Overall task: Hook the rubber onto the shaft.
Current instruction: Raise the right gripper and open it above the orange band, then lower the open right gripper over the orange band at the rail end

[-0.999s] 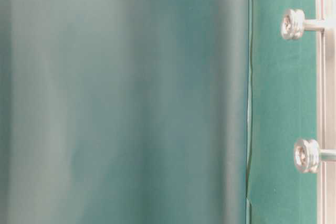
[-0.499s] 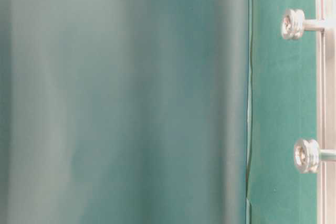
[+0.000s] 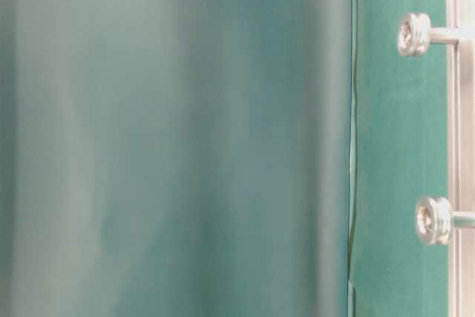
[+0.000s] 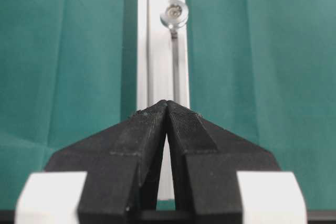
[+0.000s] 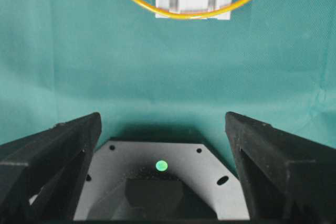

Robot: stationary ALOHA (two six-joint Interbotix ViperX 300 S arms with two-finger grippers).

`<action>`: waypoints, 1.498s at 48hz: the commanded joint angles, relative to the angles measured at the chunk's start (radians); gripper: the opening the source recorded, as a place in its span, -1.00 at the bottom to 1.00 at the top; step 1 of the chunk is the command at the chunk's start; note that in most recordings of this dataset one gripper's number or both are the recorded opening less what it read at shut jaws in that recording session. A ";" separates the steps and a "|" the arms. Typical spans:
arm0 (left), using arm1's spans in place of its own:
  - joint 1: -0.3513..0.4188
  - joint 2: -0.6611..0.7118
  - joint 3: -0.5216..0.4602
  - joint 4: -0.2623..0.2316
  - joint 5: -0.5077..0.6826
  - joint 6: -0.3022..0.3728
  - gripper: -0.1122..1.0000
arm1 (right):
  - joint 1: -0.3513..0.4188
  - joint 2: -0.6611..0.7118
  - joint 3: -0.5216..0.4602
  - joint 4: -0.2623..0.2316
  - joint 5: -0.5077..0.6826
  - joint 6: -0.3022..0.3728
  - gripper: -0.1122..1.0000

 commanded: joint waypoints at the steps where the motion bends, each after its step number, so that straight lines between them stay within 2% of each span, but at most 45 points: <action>1: 0.000 0.009 -0.032 0.002 -0.006 -0.002 -0.76 | 0.002 0.000 -0.023 0.003 -0.002 0.002 0.92; 25: 0.000 0.009 -0.032 0.003 0.000 -0.002 -0.76 | 0.002 0.002 -0.025 0.003 -0.005 0.002 0.91; 38: 0.000 0.009 -0.032 0.002 0.000 -0.002 -0.76 | 0.002 0.014 -0.032 0.003 -0.071 0.002 0.91; 72: 0.000 0.009 -0.032 0.002 0.000 -0.003 -0.76 | 0.002 0.212 -0.155 0.003 -0.173 0.000 0.91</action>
